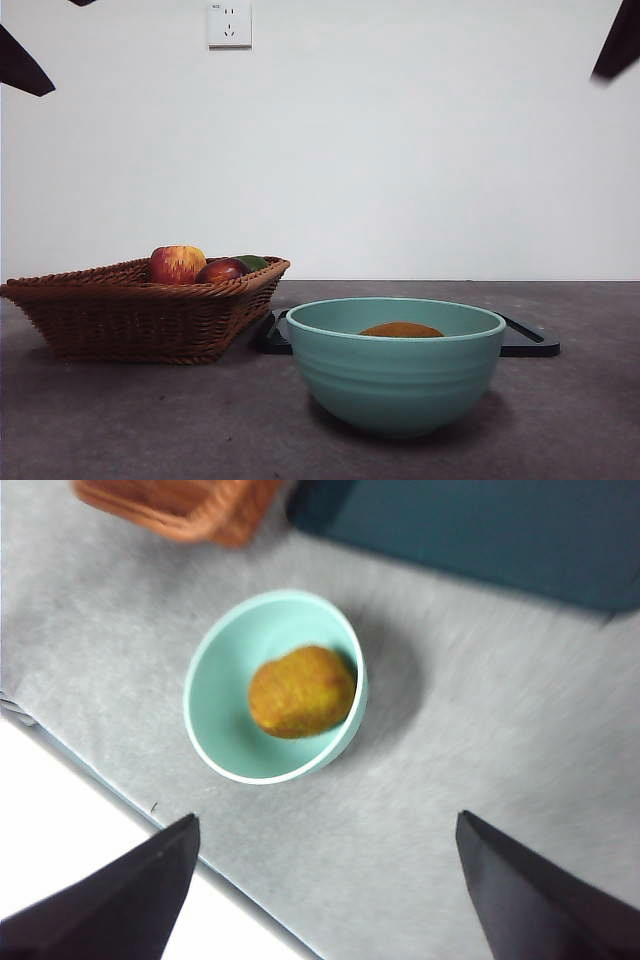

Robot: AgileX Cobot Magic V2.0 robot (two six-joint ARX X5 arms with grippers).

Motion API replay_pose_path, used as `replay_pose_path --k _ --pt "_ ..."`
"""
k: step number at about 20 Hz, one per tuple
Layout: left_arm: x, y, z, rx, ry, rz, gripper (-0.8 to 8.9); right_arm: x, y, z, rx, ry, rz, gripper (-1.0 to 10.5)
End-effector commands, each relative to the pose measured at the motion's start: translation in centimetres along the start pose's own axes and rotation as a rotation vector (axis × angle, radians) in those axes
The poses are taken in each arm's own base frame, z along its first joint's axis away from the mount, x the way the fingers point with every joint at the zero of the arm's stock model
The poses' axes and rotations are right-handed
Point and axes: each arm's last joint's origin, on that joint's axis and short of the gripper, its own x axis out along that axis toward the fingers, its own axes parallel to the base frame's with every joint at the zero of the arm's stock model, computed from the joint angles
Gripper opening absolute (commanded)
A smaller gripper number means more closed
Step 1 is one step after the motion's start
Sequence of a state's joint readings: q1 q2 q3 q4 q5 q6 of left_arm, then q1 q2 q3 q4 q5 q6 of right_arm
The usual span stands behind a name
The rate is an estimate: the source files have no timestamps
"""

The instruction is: Pick up the wifruite, put it on the bowl, pick up the plate, put it on desk

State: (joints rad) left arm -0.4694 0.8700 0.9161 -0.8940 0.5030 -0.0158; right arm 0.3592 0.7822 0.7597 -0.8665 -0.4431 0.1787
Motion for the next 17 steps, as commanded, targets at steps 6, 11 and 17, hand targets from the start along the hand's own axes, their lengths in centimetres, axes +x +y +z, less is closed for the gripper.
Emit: replay_pose_path --k 6,11,17 --pt "-0.1 -0.2 0.4 0.029 -0.025 -0.01 3.44 6.7 0.1 1.5 0.053 0.059 -0.068 3.1" --pt "-0.1 -0.2 0.5 0.03 -0.027 -0.01 3.44 11.4 0.6 1.8 -0.004 0.097 -0.187 2.2" --pt "-0.1 -0.2 0.5 0.03 -0.027 -0.01 3.44 14.3 1.1 1.4 -0.06 0.099 -0.282 1.3"
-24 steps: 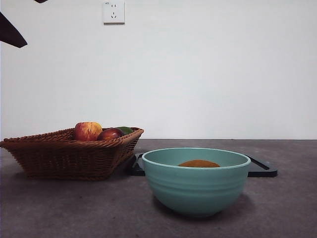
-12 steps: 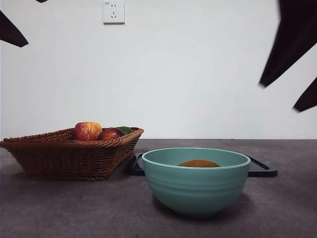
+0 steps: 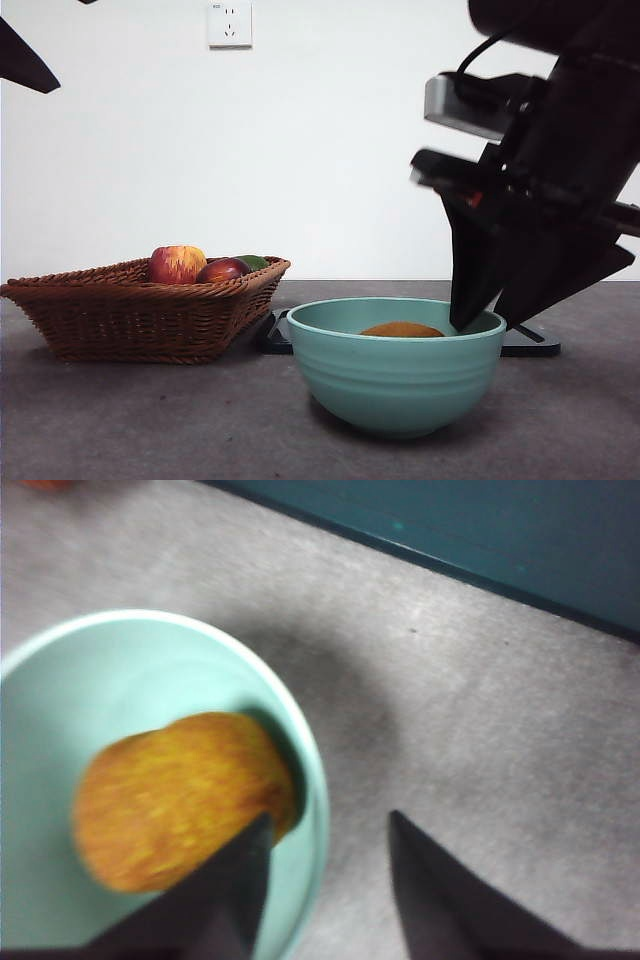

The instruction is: Pick up the wifruite, put it on the bowl, pick up the plate, put it on desk

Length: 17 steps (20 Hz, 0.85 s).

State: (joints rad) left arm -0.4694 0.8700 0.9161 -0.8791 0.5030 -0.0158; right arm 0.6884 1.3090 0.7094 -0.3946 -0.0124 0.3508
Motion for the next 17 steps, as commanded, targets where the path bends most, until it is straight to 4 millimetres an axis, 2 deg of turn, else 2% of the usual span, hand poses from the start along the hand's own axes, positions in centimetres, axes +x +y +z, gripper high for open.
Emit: replay_pose_path --k 1,6,10,14,17 --pt "-0.1 -0.2 0.3 0.023 -0.014 -0.01 3.44 1.0 0.3 -0.1 0.004 0.012 -0.018 1.1" --pt "-0.1 -0.2 0.3 0.023 -0.014 -0.01 3.44 1.6 0.5 0.0 -0.001 0.001 -0.001 0.1" --pt "-0.1 -0.1 0.3 0.023 -0.014 -0.009 3.44 1.4 1.0 0.4 -0.01 -0.013 0.031 0.1" --pt "-0.1 -0.1 0.3 0.023 -0.014 -0.009 3.44 0.3 1.5 2.0 -0.019 -0.045 0.051 0.1" --pt "-0.1 -0.2 0.3 0.023 -0.014 -0.009 3.44 -0.8 1.3 4.1 -0.02 -0.104 0.05 0.1"
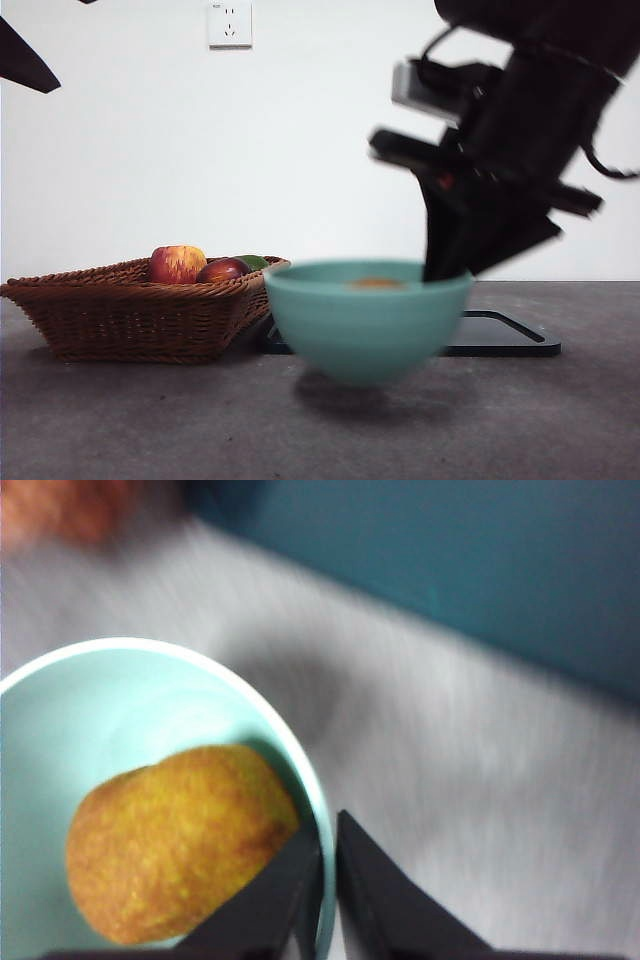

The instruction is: Pick up the wifruite, put it on the bowl, pick up the plate, put it on desk

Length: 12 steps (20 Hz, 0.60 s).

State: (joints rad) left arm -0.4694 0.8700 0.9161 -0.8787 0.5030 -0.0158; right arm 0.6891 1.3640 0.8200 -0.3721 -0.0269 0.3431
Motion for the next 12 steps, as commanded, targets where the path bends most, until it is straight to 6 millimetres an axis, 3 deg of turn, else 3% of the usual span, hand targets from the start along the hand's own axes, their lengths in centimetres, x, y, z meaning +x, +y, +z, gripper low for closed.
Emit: replay_pose_path --k 1,6,12 --pt "-0.1 -0.1 0.3 0.023 -0.014 -0.009 3.44 -0.6 -0.1 1.8 0.0 -0.054 0.004 0.1" --pt "-0.1 -0.1 0.3 0.023 -0.014 -0.009 3.44 -1.0 -2.7 5.7 0.053 -0.118 -0.008 0.1" --pt "-0.1 -0.1 0.3 0.023 -0.014 -0.009 3.44 1.4 -5.3 9.5 0.076 -0.118 -0.053 0.1"
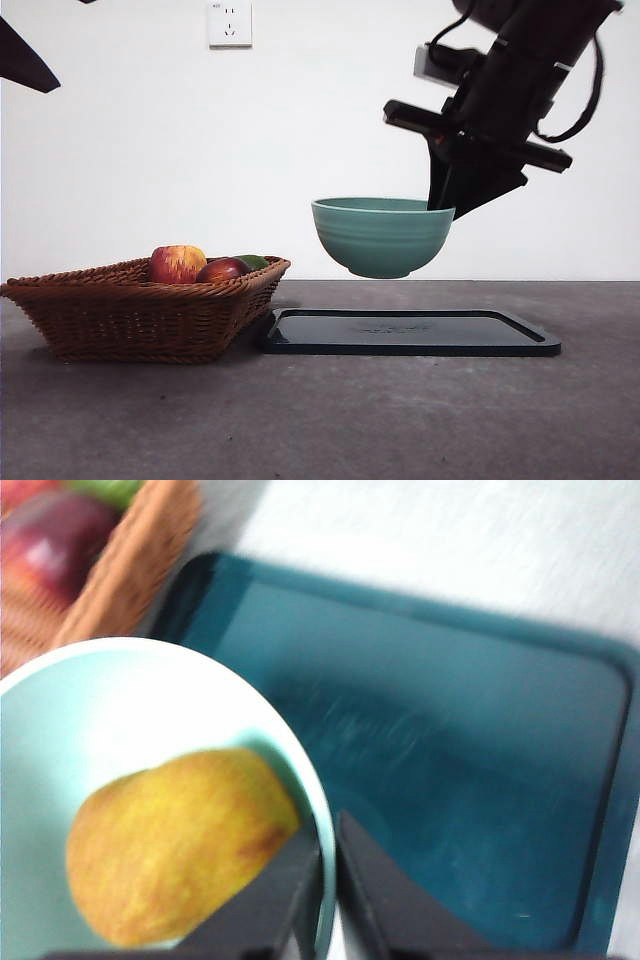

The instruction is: Pick up the wifruite, put it on the bowl, pick up the plate, put it on desk

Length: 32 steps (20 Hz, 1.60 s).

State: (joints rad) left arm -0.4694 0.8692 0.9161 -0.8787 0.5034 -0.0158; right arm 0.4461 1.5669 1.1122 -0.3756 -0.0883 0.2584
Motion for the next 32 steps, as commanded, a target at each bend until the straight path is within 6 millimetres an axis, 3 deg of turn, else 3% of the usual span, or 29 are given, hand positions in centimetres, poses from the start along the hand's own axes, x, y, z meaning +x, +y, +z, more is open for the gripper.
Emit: replay_pose_path --k 1,9,17,20,23,25,27,32 --pt "-0.1 -0.1 0.3 0.022 -0.013 -0.009 3.44 1.6 -0.2 1.1 -0.019 0.009 0.006 0.1" --pt "-0.1 -0.1 0.2 0.018 -0.006 -0.009 3.44 6.2 -2.6 1.2 0.015 0.048 -0.035 0.1" --pt "-0.1 -0.1 0.3 0.019 -0.008 -0.009 3.44 6.5 -2.8 1.2 0.024 0.059 -0.005 0.2" --pt "-0.1 -0.1 0.3 0.019 -0.007 -0.009 3.44 6.5 -2.8 1.1 0.029 0.063 -0.007 1.8" --pt "-0.1 -0.1 0.3 0.019 -0.007 -0.009 3.44 6.3 -2.8 1.3 0.028 0.056 -0.008 1.9" --pt "-0.1 -0.1 0.3 0.019 -0.007 -0.009 3.44 5.5 -2.6 1.8 0.026 0.037 -0.009 2.1" --pt "-0.1 -0.1 0.3 0.019 -0.008 -0.009 3.44 3.4 -2.2 2.7 0.007 -0.022 -0.01 2.1" --pt "-0.1 -0.1 0.3 0.023 -0.014 -0.009 3.44 -3.8 -0.9 4.0 -0.035 -0.155 0.032 2.1"
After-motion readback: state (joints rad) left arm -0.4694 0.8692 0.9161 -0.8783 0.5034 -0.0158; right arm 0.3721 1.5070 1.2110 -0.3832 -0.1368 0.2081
